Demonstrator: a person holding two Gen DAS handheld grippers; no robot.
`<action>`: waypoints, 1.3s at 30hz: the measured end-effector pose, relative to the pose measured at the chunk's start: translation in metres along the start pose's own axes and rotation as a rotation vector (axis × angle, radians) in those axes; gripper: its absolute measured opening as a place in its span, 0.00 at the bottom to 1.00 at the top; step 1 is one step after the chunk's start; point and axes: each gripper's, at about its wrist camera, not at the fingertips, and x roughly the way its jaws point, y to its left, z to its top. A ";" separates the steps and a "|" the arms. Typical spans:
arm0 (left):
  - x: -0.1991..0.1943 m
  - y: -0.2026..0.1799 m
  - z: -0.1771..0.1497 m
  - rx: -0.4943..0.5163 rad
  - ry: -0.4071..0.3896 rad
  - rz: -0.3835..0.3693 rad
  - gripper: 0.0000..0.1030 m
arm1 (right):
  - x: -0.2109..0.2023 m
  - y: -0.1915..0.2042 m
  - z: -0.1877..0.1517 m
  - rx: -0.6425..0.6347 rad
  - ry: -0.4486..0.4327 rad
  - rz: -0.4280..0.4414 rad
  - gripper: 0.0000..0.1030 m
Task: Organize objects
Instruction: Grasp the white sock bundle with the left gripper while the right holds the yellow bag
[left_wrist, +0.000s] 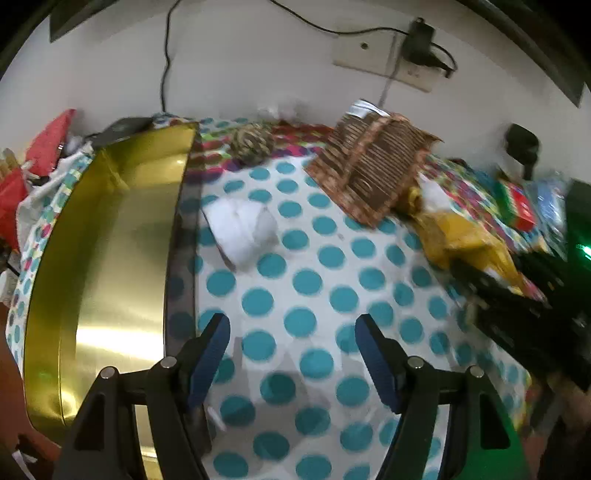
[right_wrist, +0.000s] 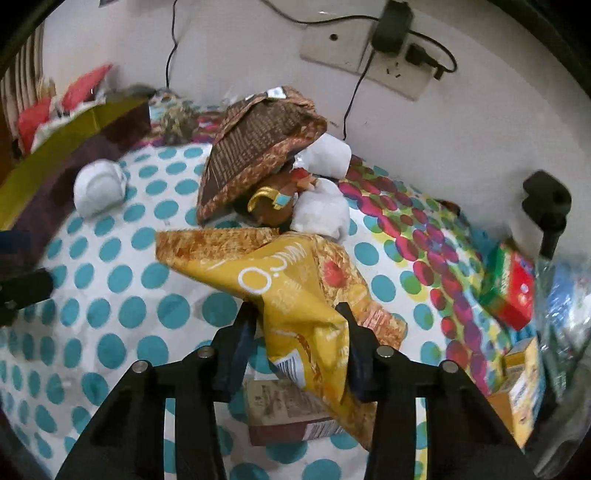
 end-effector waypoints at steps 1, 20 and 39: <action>0.004 -0.001 0.004 -0.004 -0.004 0.018 0.70 | -0.001 -0.003 -0.001 0.018 -0.003 0.017 0.37; 0.061 0.005 0.055 -0.060 -0.051 0.202 0.68 | -0.016 -0.010 -0.011 0.122 -0.059 0.107 0.34; 0.063 0.002 0.062 -0.036 -0.025 0.165 0.28 | -0.018 -0.015 -0.011 0.169 -0.082 0.147 0.34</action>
